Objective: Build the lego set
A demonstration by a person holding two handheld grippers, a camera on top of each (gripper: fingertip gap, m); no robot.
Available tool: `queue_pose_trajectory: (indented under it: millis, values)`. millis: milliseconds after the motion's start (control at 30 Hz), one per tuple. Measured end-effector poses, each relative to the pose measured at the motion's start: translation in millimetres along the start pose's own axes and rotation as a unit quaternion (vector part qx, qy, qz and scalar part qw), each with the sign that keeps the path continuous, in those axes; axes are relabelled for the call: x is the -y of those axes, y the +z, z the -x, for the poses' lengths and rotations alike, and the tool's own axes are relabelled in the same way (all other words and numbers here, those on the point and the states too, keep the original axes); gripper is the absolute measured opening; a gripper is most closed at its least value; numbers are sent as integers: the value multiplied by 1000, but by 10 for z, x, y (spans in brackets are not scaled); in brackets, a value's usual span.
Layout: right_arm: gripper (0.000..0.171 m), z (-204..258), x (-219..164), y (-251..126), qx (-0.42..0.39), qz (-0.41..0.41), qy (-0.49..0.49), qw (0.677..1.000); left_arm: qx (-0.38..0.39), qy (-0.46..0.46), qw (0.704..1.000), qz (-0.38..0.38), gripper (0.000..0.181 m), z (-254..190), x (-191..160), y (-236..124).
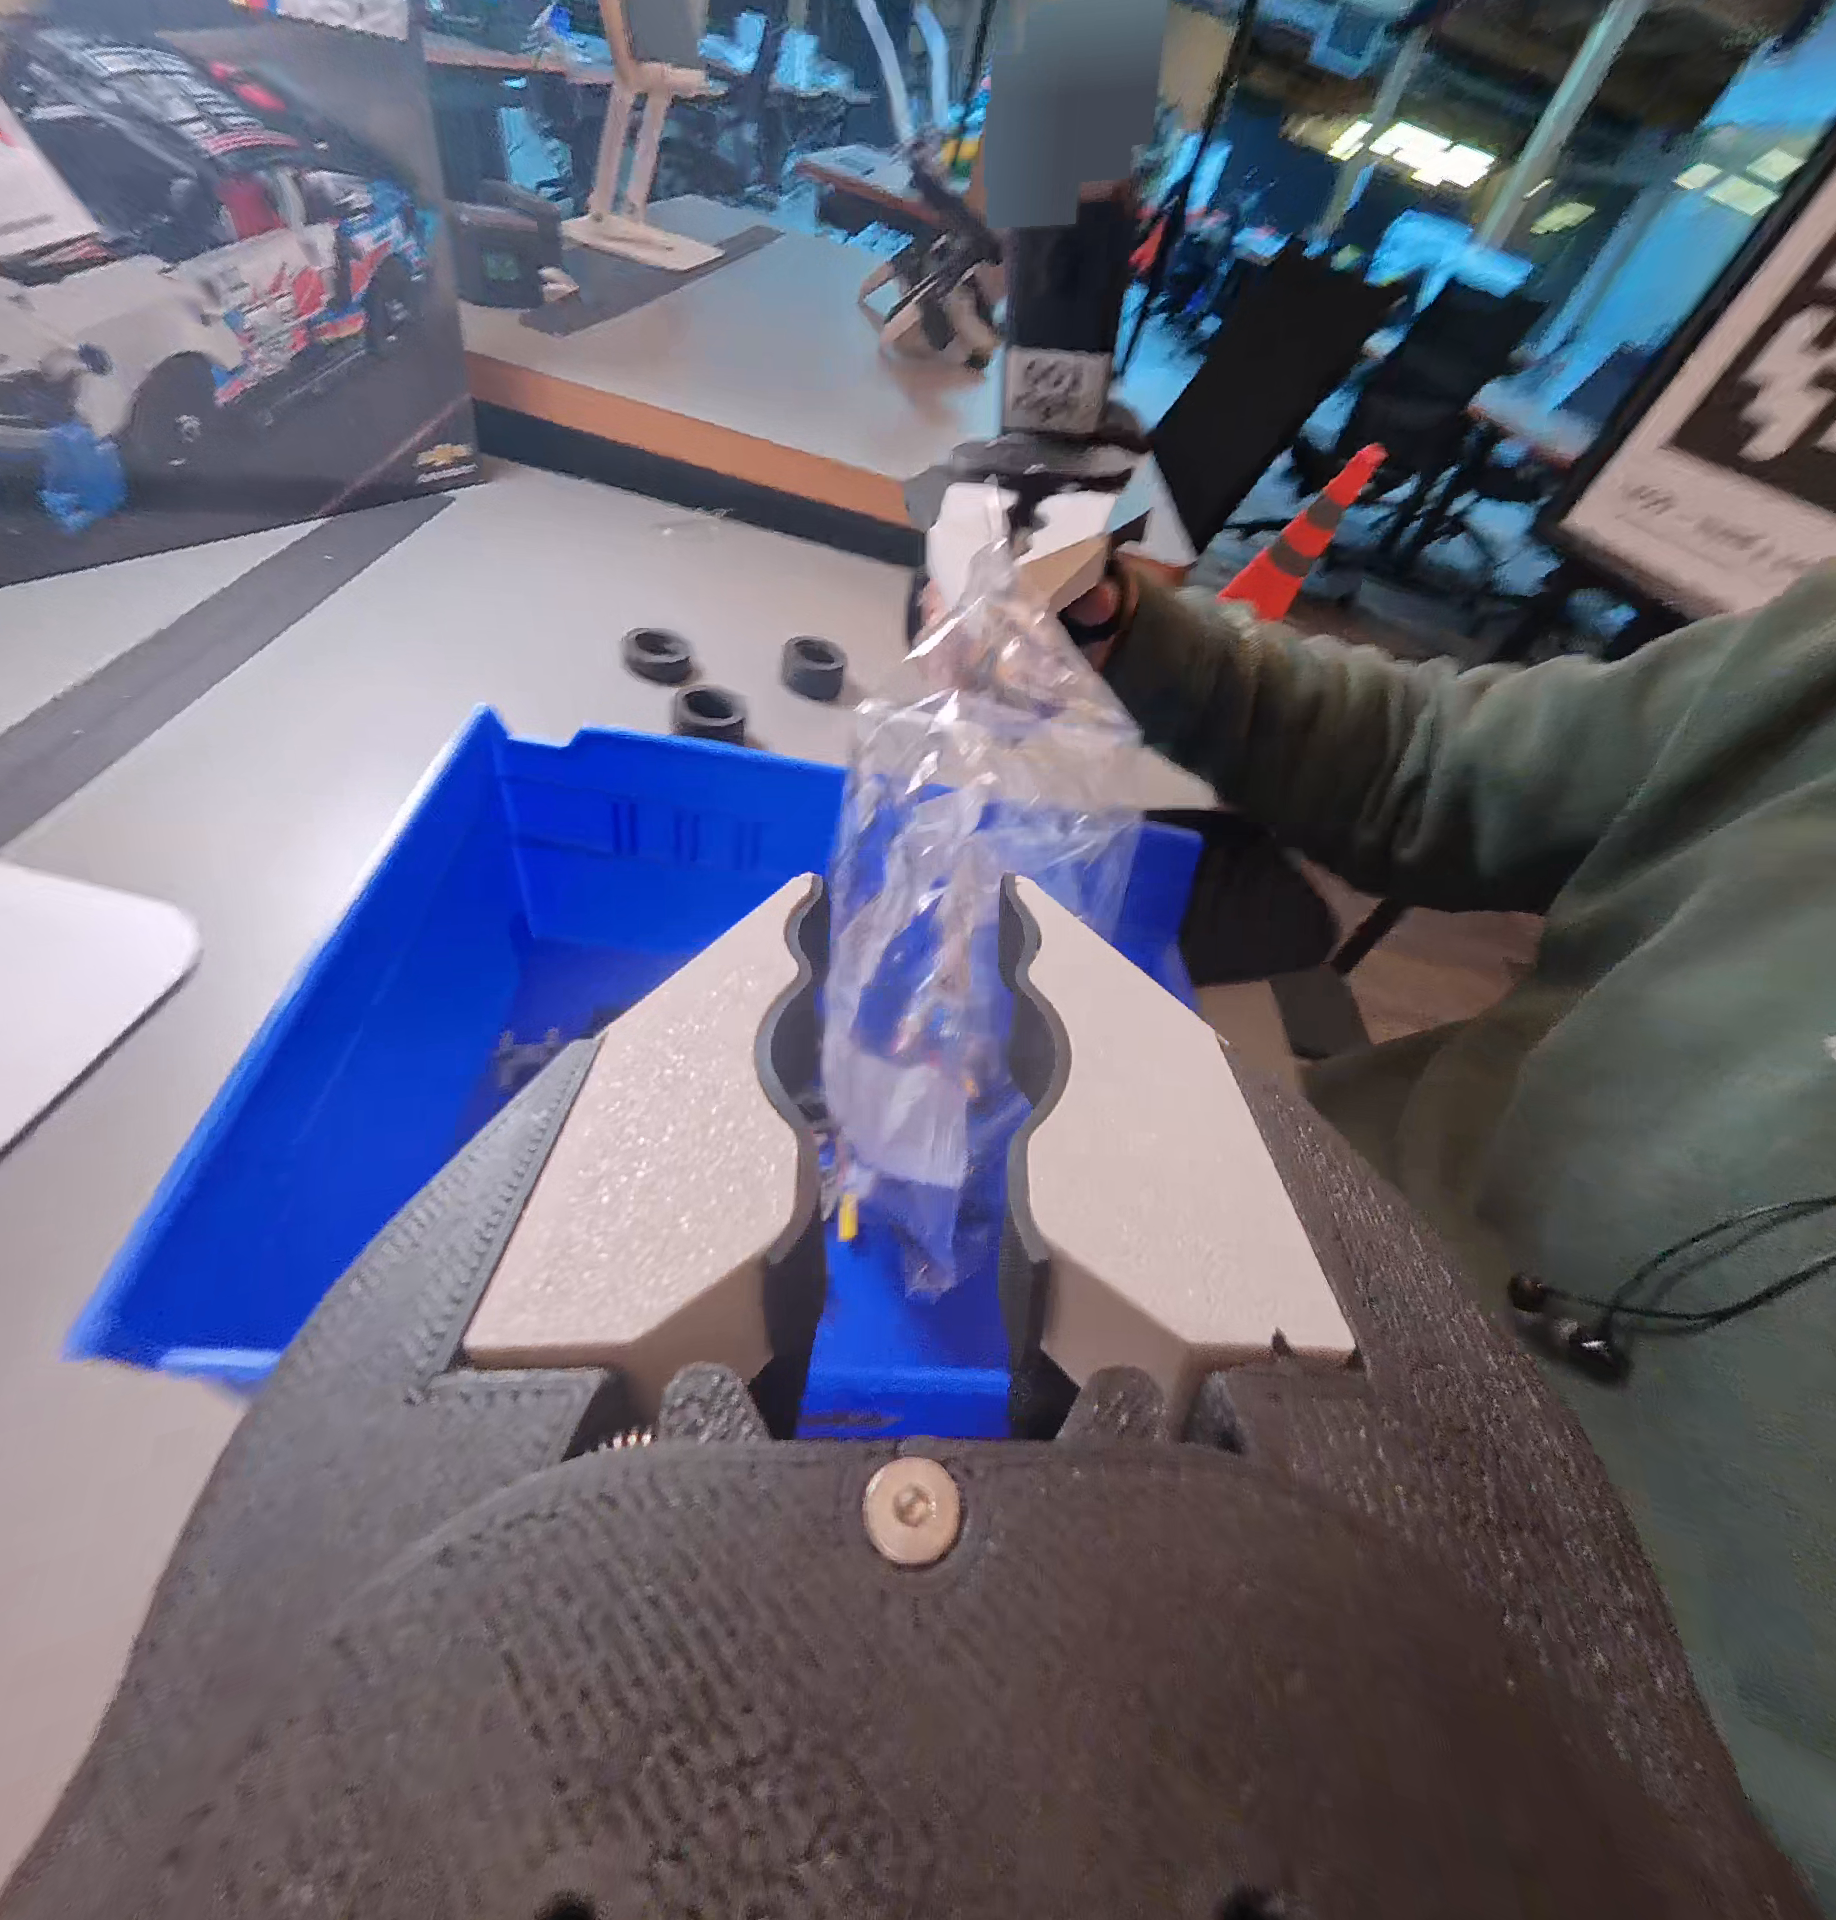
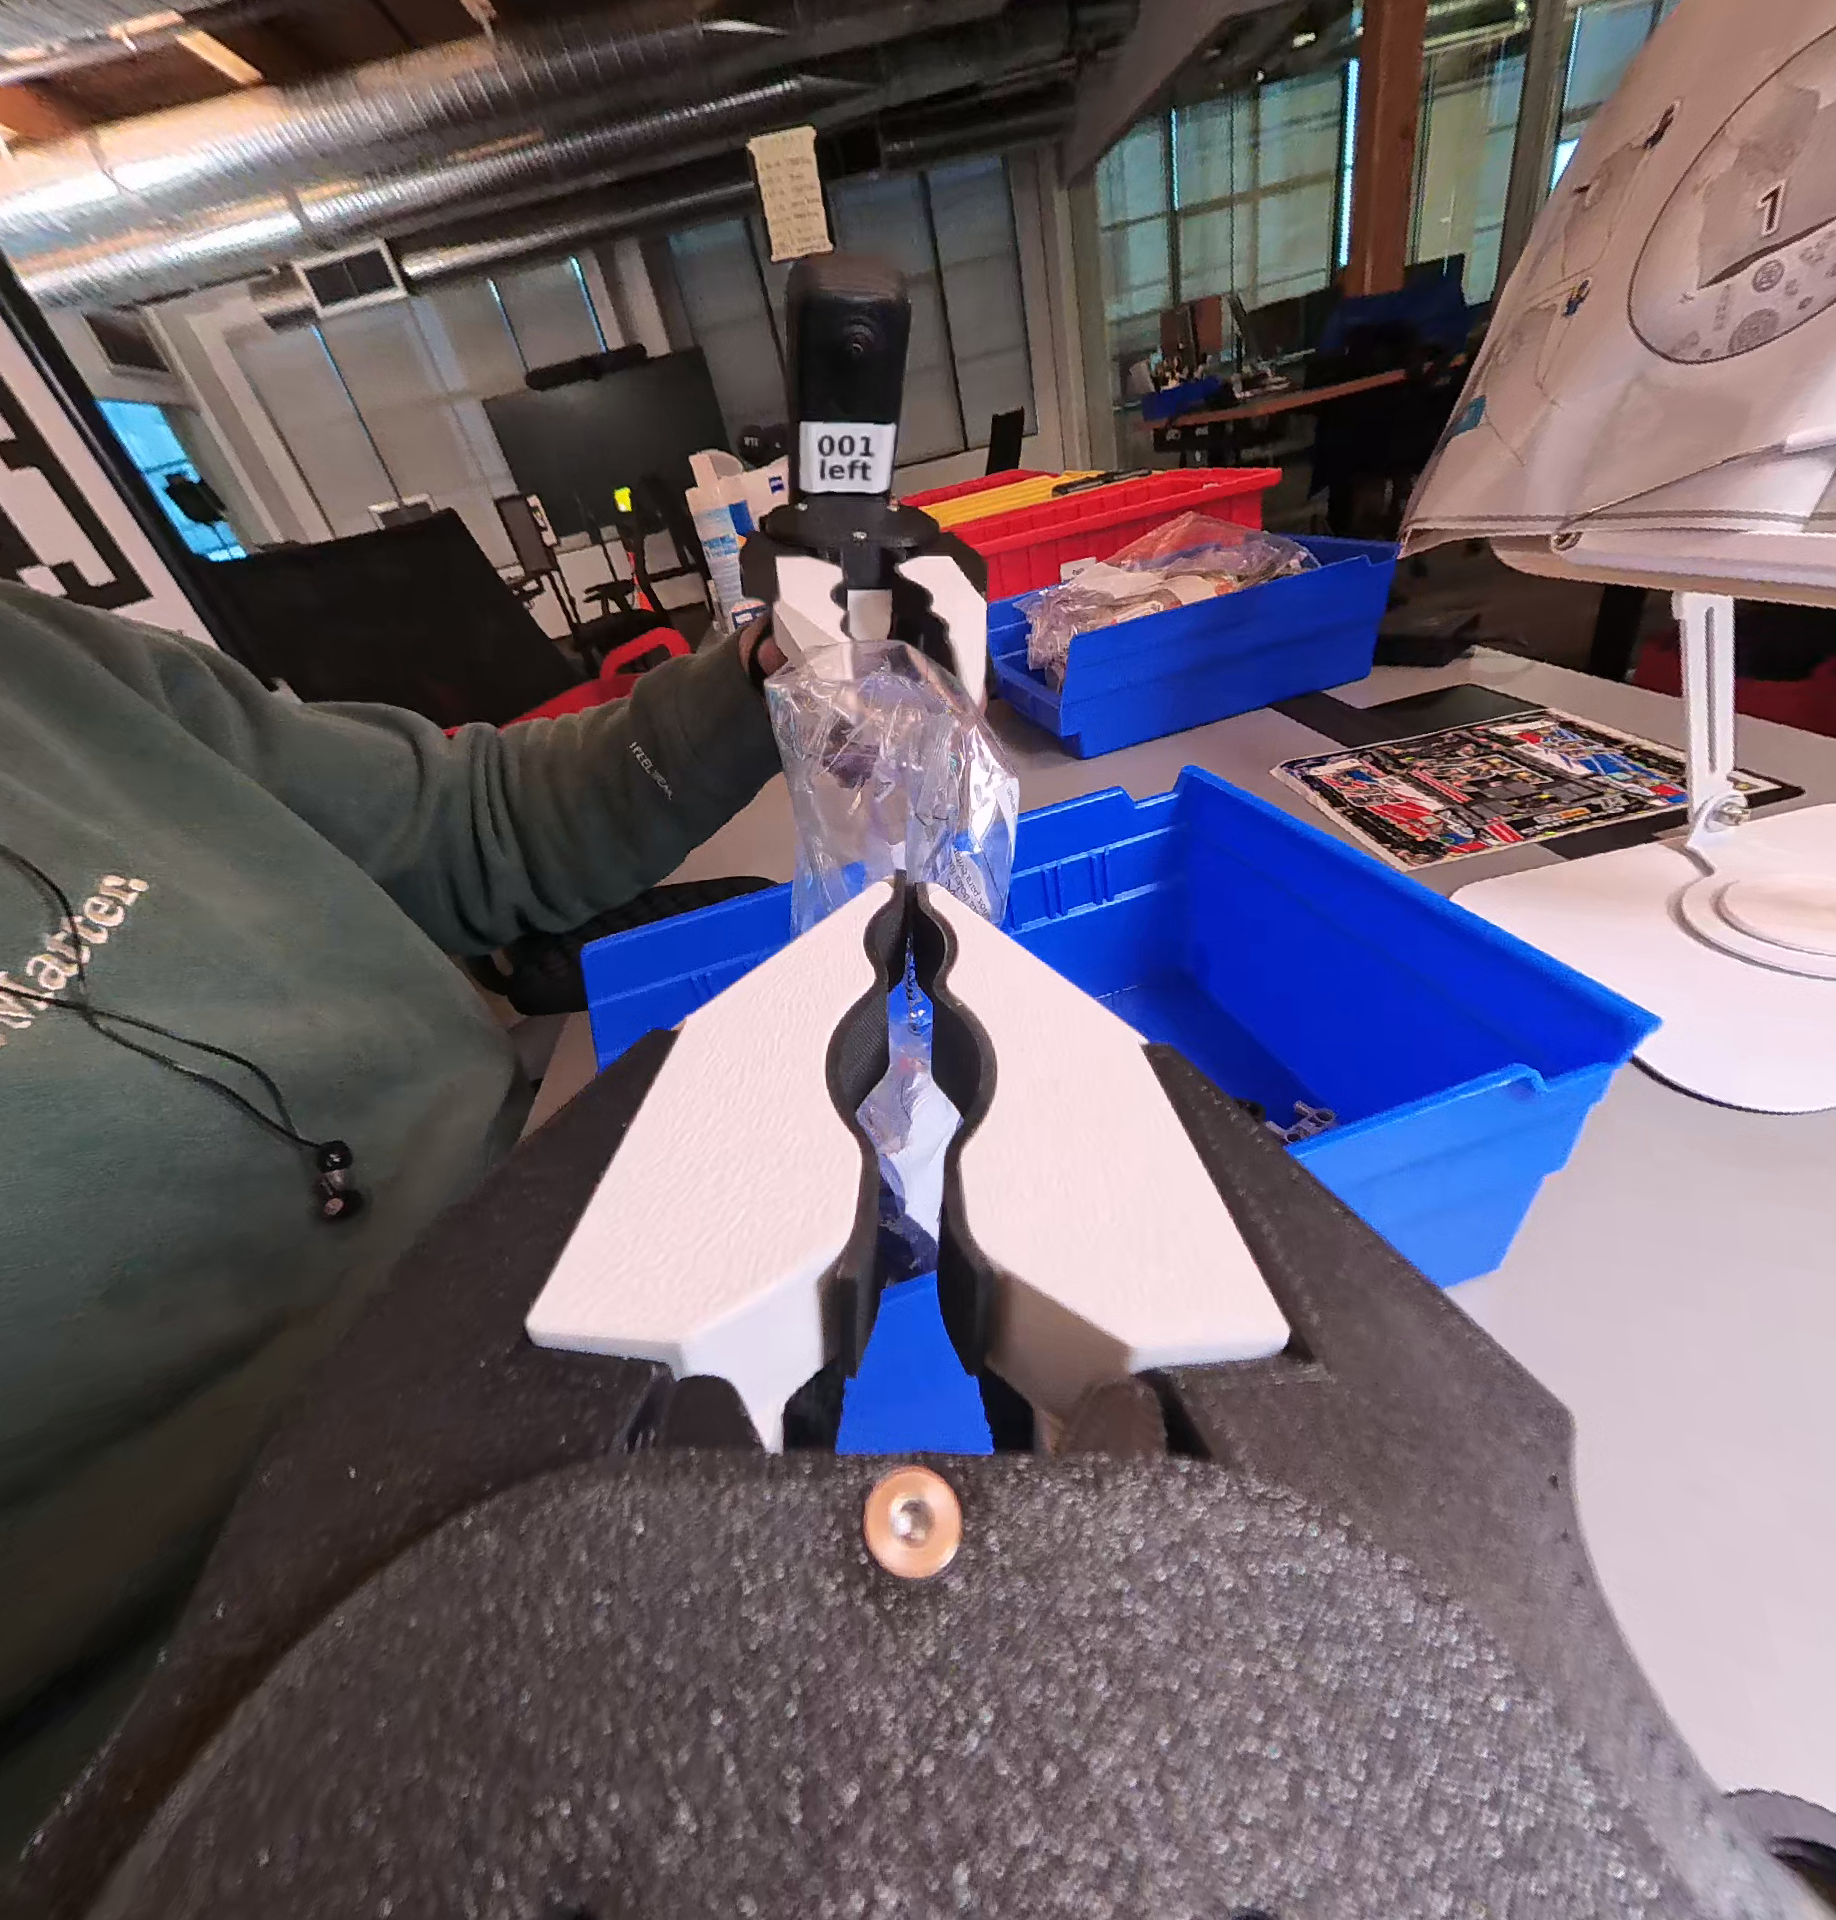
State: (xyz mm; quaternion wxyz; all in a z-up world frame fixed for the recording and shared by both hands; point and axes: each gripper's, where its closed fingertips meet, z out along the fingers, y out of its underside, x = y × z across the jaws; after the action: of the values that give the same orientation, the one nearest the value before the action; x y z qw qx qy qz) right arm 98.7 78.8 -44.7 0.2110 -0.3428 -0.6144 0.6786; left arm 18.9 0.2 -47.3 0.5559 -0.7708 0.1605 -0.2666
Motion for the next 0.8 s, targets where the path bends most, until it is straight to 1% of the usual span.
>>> queue_pose_trajectory:
  millis: [67,133,167,200,233,367,433,600,667,800]
  values:
    - [0,1,6,11,-1,-1,-2,1000,-34,-23,999,-14,23,-86,67,27]
    - [0,-1,14,10,-5,1,-6,1000,-42,-30,999,-10,19,-113,79,40]
    - [0,-1,15,6,-6,2,-8,1000,-38,-26,999,-9,13,-114,80,41]
    - [0,0,15,2,-7,3,-9,1000,-22,-19,1000,-9,3,-83,82,37]
    - [0,-4,15,-6,-9,3,-10,1000,-1,-12,1000,-8,0,-34,83,25]
    - [0,-50,56,-105,-22,6,-22,999,41,10,999,5,0,50,129,-155]
    - [0,-34,59,-135,-18,15,-26,999,46,43,998,14,0,-27,201,-263]
    - [0,34,162,-87,-3,35,-45,998,56,135,987,70,0,-245,345,-433]
    - [0,26,274,-36,-4,41,-47,998,68,155,982,81,0,-244,450,-502]
    - [0,52,669,73,-25,32,-55,998,93,170,979,58,0,-251,783,-672]
